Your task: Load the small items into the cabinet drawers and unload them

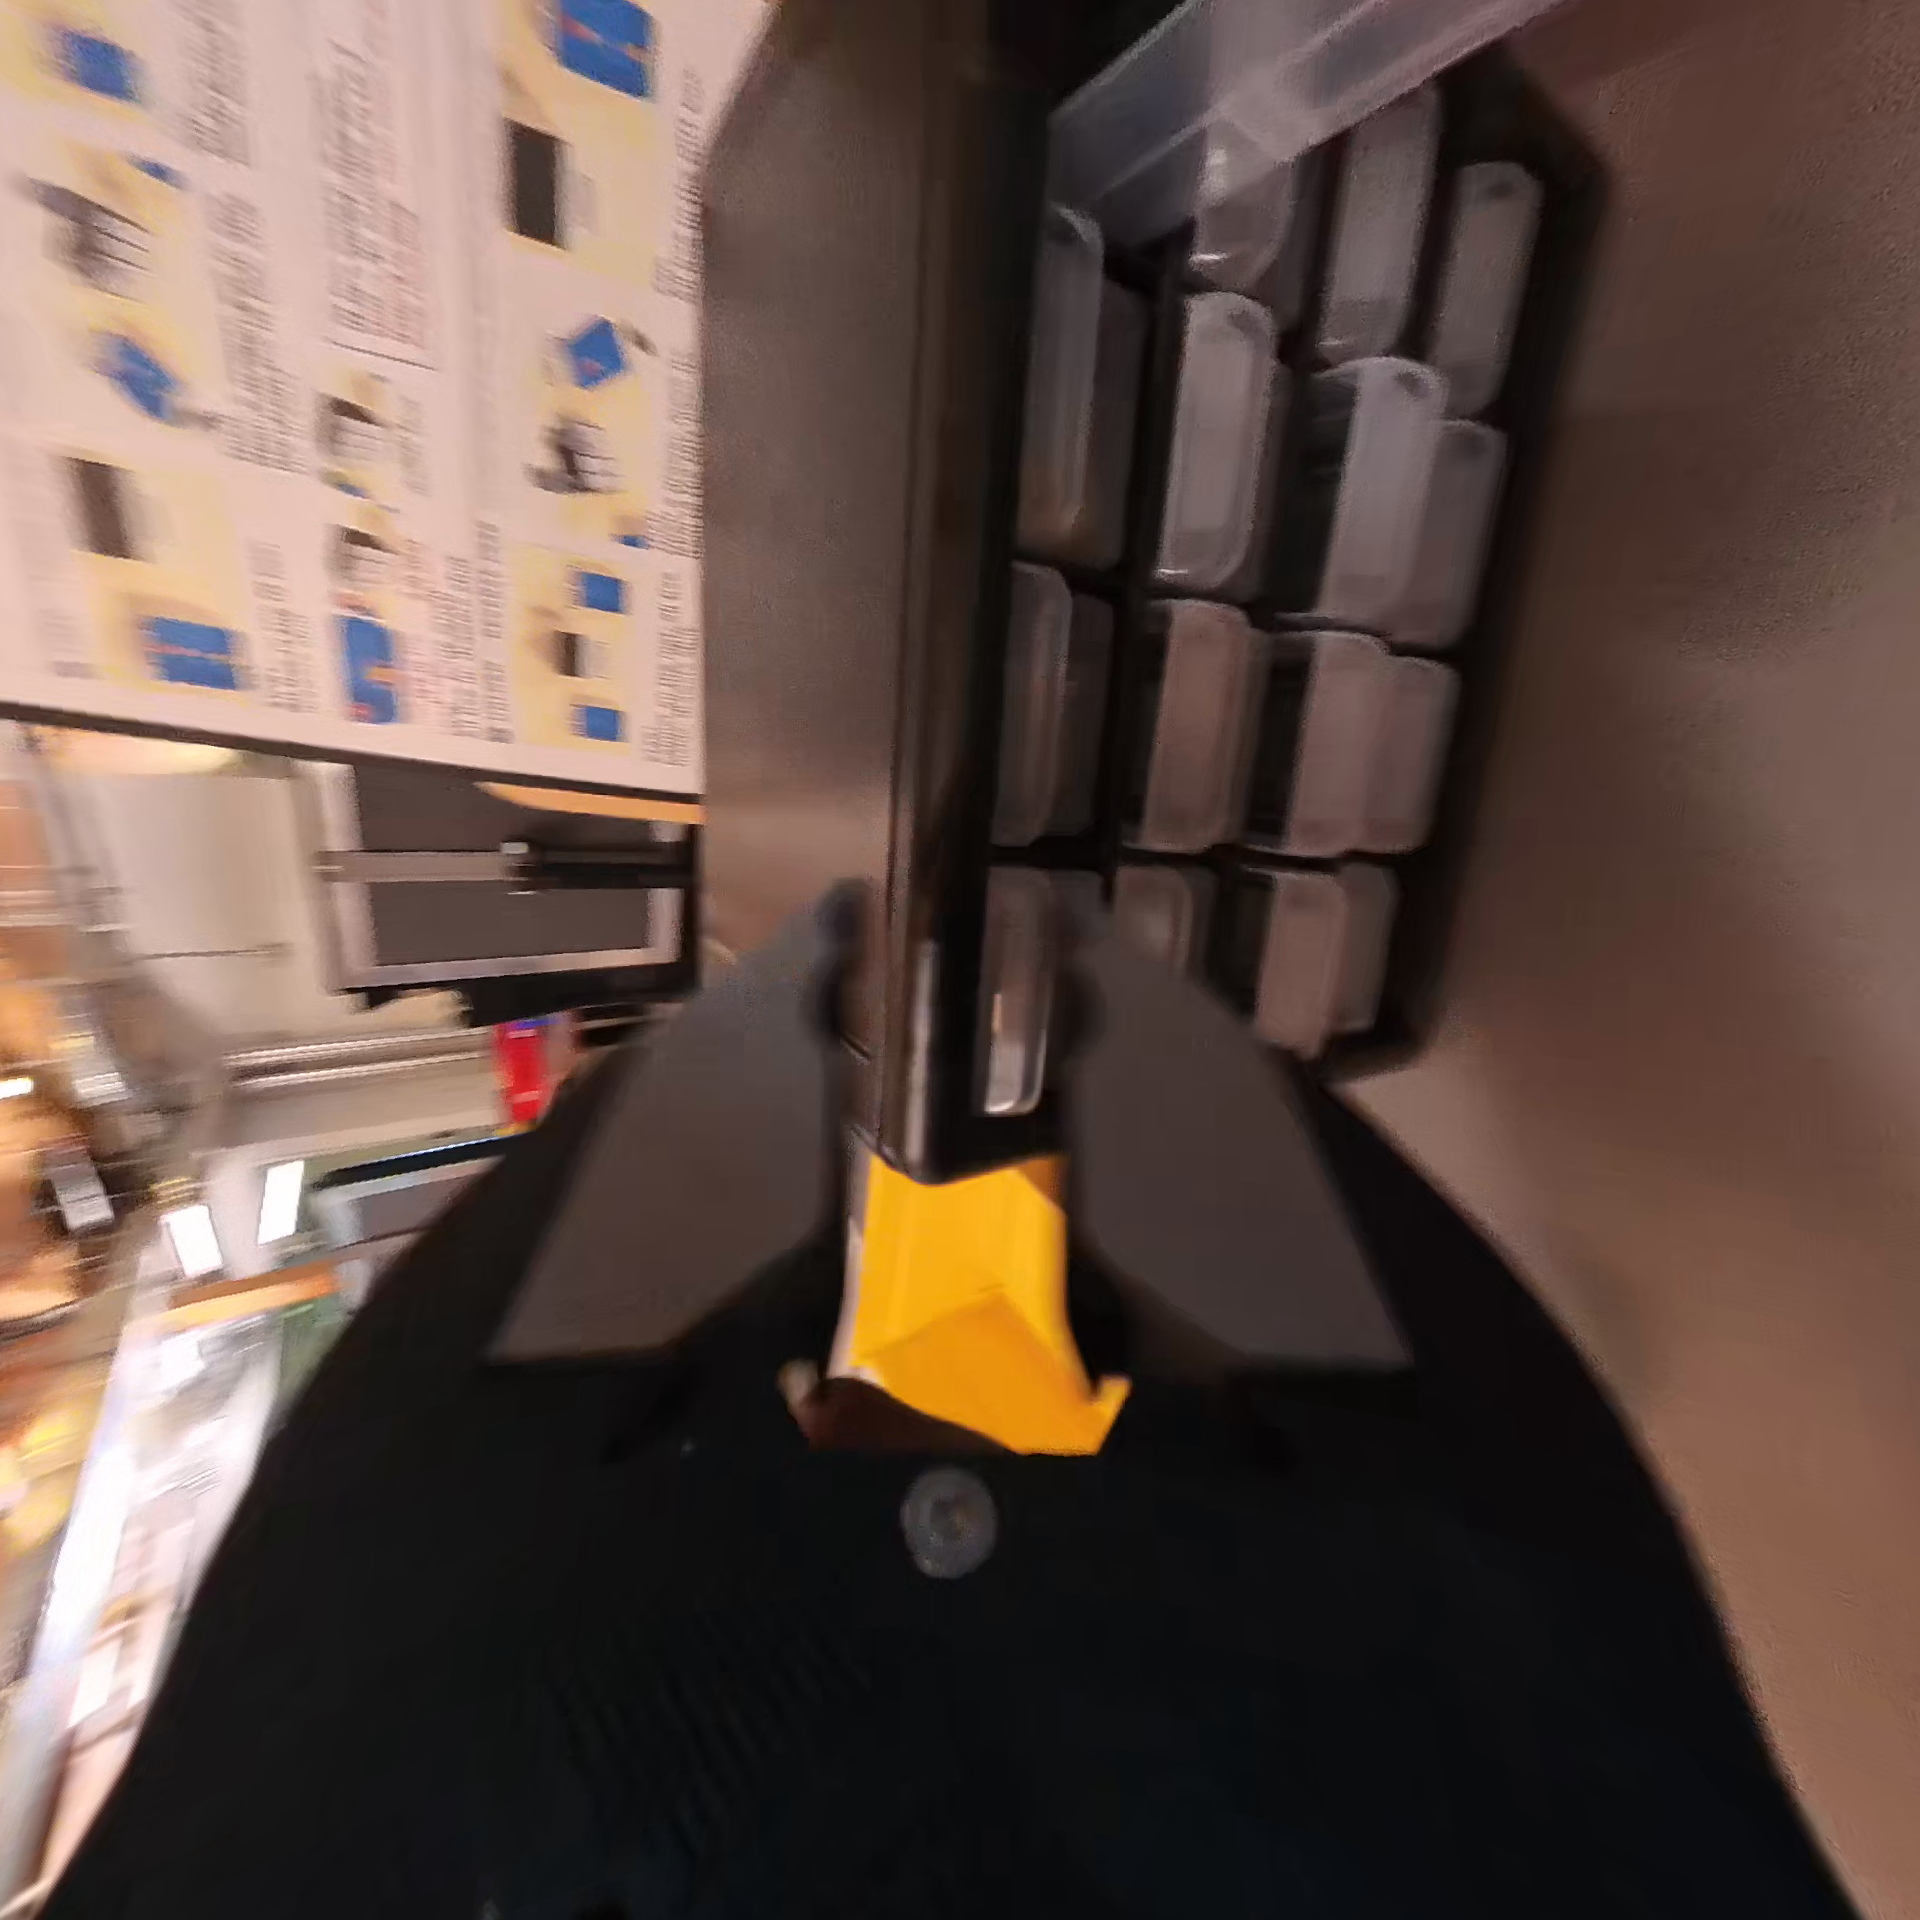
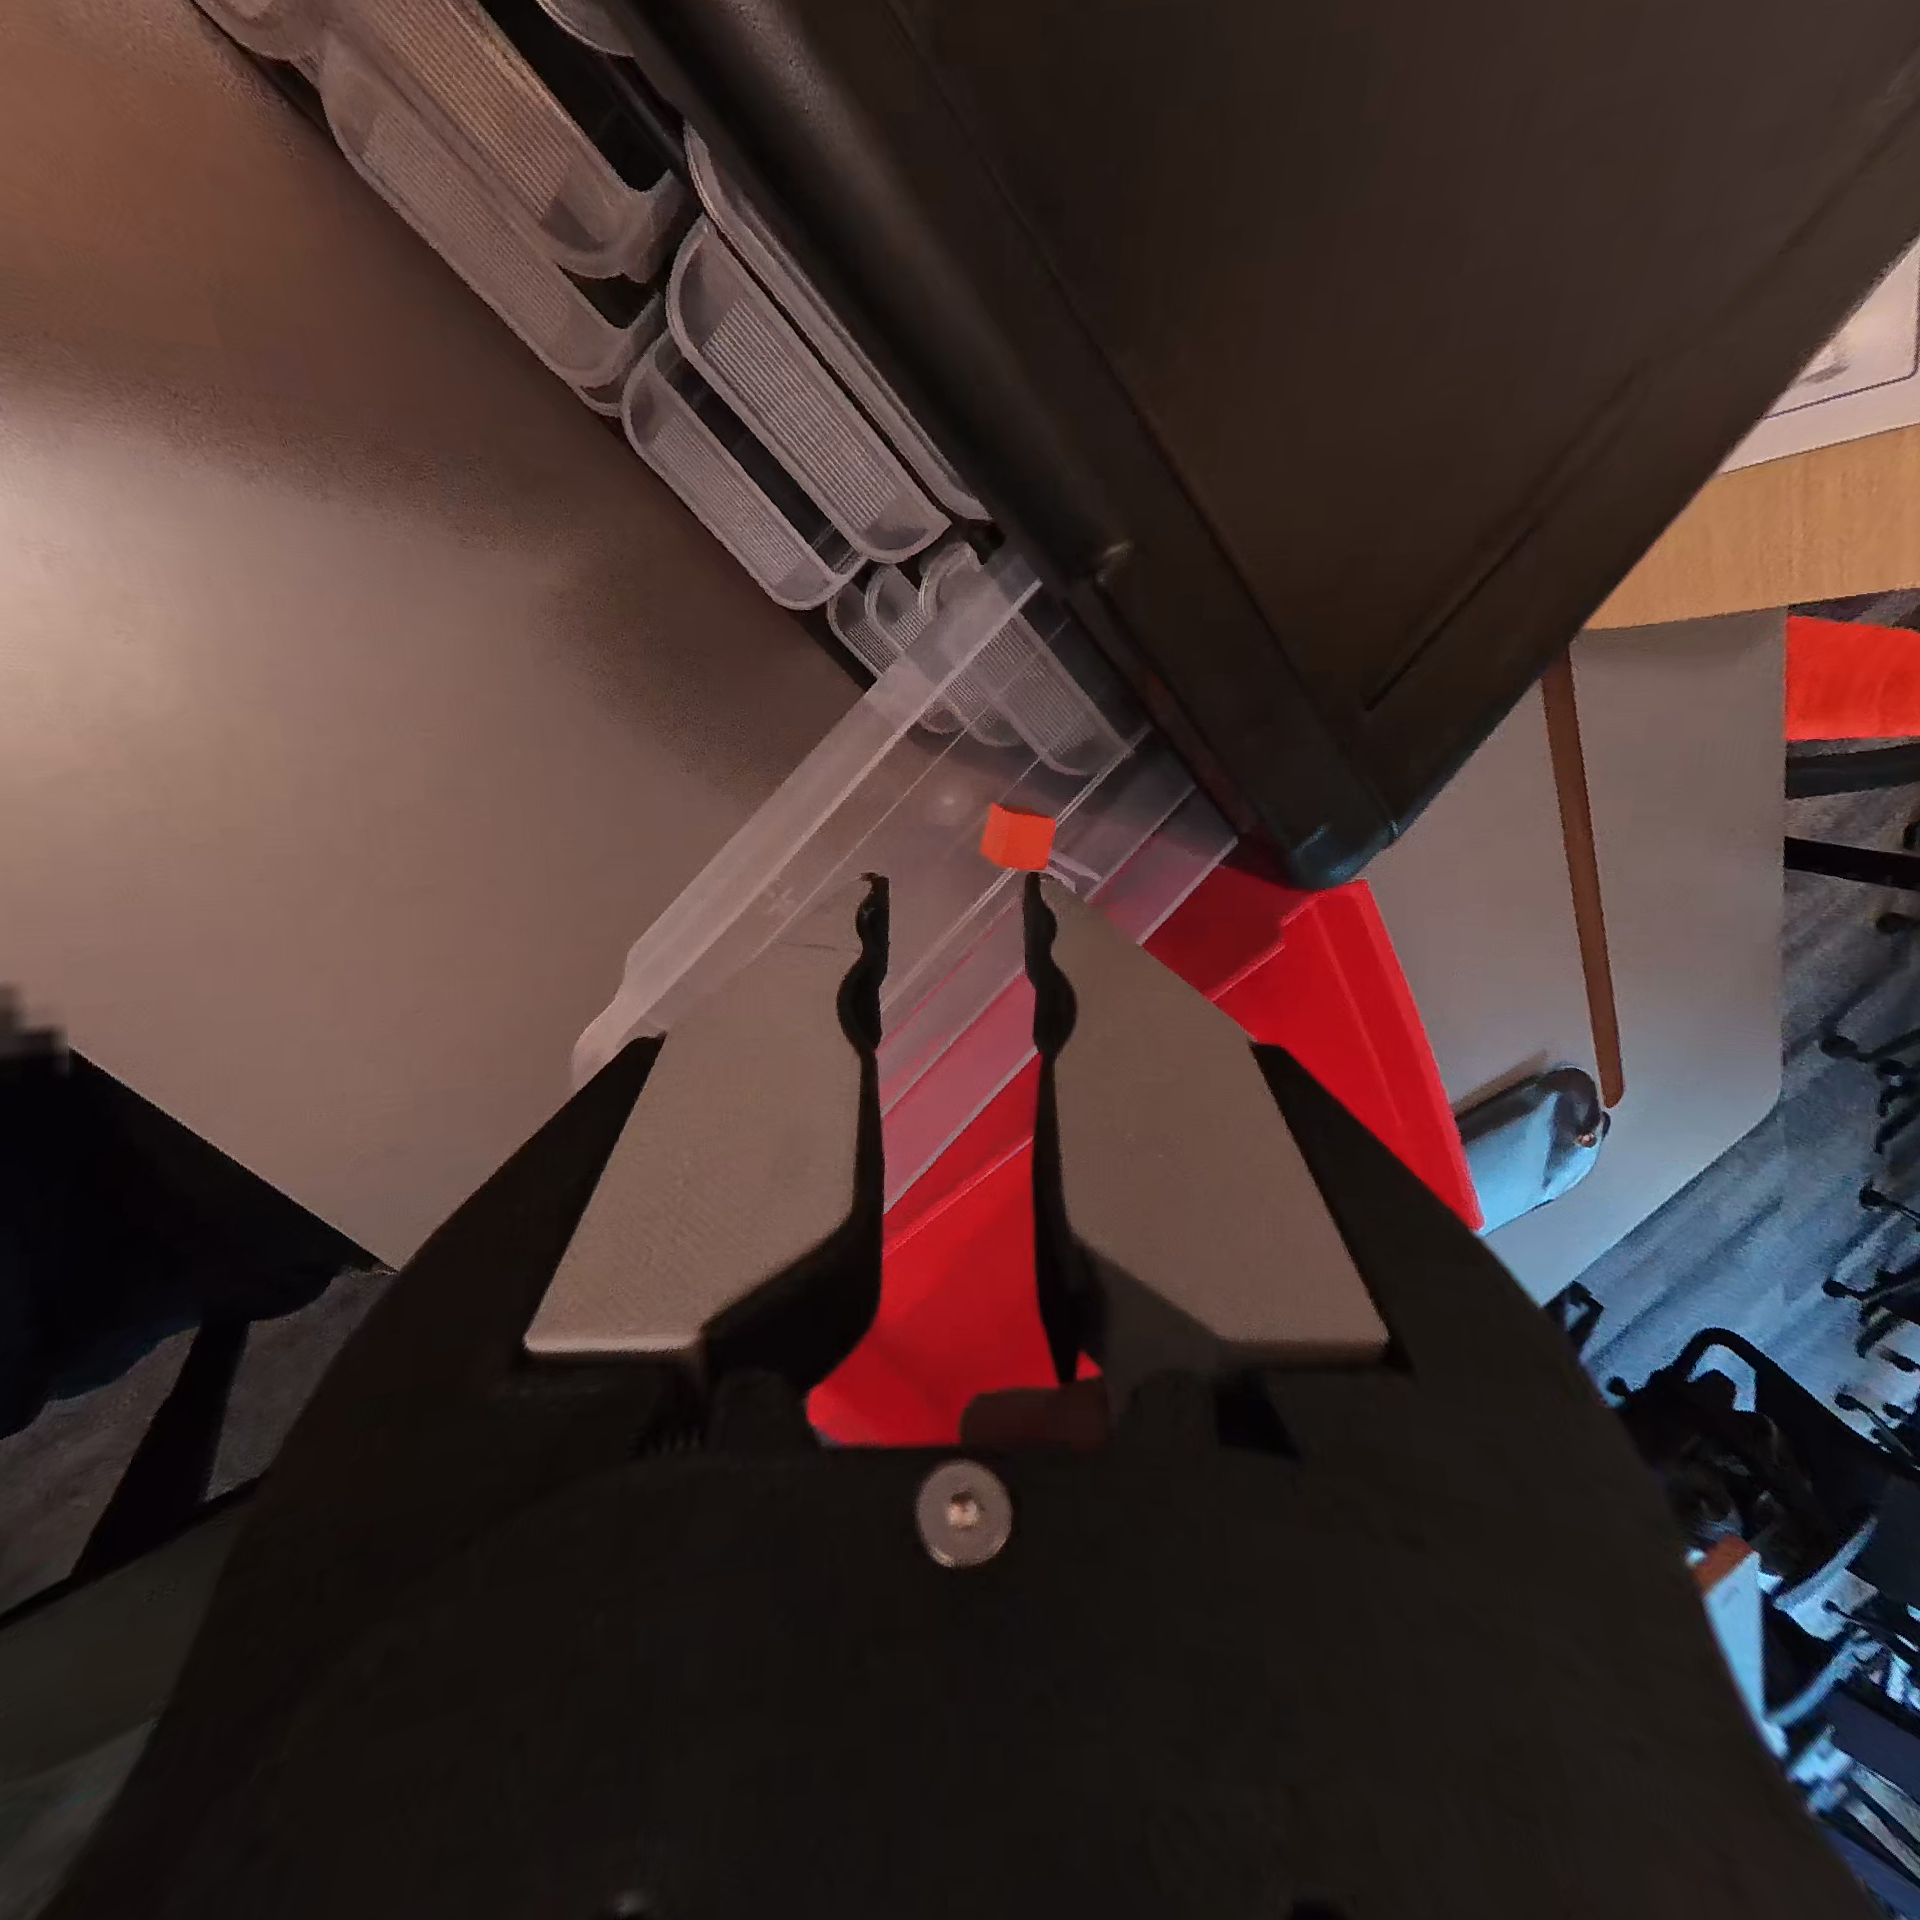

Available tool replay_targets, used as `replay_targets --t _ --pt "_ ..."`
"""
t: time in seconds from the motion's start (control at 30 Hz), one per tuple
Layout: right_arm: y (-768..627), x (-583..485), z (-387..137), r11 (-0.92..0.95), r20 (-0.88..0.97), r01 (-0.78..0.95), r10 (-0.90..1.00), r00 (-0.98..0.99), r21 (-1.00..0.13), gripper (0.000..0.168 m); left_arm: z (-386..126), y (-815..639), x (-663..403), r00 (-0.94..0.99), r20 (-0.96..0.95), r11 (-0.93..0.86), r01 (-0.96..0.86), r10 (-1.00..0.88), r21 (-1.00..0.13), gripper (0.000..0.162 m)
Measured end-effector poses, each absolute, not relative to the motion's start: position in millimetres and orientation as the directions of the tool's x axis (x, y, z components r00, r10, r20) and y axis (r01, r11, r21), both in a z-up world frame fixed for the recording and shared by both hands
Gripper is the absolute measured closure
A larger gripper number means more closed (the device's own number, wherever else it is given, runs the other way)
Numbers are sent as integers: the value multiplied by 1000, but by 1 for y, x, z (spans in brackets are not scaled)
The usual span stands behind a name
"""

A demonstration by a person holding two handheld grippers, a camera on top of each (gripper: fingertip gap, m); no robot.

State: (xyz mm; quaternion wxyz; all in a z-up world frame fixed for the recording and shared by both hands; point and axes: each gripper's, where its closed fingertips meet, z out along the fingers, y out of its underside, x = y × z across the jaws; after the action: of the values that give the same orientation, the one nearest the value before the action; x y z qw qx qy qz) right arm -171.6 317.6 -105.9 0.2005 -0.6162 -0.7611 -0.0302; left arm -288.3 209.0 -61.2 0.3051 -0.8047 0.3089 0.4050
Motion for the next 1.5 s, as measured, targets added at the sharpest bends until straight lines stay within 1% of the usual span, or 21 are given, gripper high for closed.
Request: replay_targets --t 0.03,0.07,0.1,0.13,0.2,0.27,0.37,0.43,0.53,0.57,0.63,0.8,0.83,0.9,0.97,1.13,1.27,1.37,1.4,1.5 --pt "317 -172 -106 235 337 949 929 -154 -212 145 -59 210 -288 423 -879 -616 -759 -220 -212 73" --pt "317 -172 -106 230 331 947 932 -149 -222 145 -57 210 -287 373 -907 -610 -770 -196 -185 80" --pt "316 -172 -105 227 326 946 934 -144 -231 145 -54 213 -287 338 -927 -595 -783 -163 -181 90" --pt "316 -172 -105 223 322 945 936 -140 -238 145 -53 216 -287 329 -934 -586 -787 -136 -192 91" --pt "315 -172 -105 220 316 944 939 -136 -248 146 -51 220 -297 365 -927 -606 -758 -85 -242 99" --pt "315 -171 -105 220 315 943 939 -136 -251 145 -51 223 -305 422 -903 -619 -730 -76 -289 110" --pt "314 -170 -105 219 308 941 942 -136 -256 145 -55 224 -307 475 -872 -622 -719 -117 -309 113" --pt "313 -170 -105 215 299 940 945 -132 -266 144 -56 224 -306 465 -875 -628 -724 -137 -286 116" --pt "312 -170 -105 204 279 936 953 -121 -287 144 -61 224 -302 416 -890 -626 -749 -187 -218 125" --pt "311 -170 -105 199 271 935 955 -118 -295 144 -64 224 -303 402 -893 -631 -751 -201 -196 120" --pt "310 -170 -105 192 257 932 960 -113 -306 143 -68 225 -303 399 -891 -638 -749 -215 -181 121" --pt "308 -168 -106 187 240 928 964 -111 -323 144 -66 228 -307 386 -893 -667 -731 -232 -143 115" --pt "308 -168 -106 186 237 927 965 -110 -326 144 -67 227 -306 380 -892 -669 -732 -244 -129 119" --pt "308 -168 -106 183 229 925 967 -109 -332 144 -71 226 -304 377 -886 -673 -732 -270 -106 131" --pt "307 -167 -106 182 223 924 969 -109 -337 144 -71 226 -303 353 -894 -674 -734 -276 -82 131" --pt "306 -166 -106 181 216 922 970 -111 -342 145 -71 226 -303 364 -886 -688 -722 -288 -73 132" --pt "306 -166 -106 181 216 922 970 -110 -342 145 -70 225 -302 277 -909 -677 -736 -312 8 134" --pt "305 -166 -106 181 214 920 970 -111 -346 145 -69 223 -302 301 -906 -664 -747 -296 -32 135" --pt "304 -166 -106 180 211 920 971 -110 -348 146 -66 222 -301 319 -904 -666 -744 -284 -53 142" --pt "301 -166 -107 178 199 921 973 -113 -347 145 -67 219 -302 324 -898 -664 -746 -297 -49 141"
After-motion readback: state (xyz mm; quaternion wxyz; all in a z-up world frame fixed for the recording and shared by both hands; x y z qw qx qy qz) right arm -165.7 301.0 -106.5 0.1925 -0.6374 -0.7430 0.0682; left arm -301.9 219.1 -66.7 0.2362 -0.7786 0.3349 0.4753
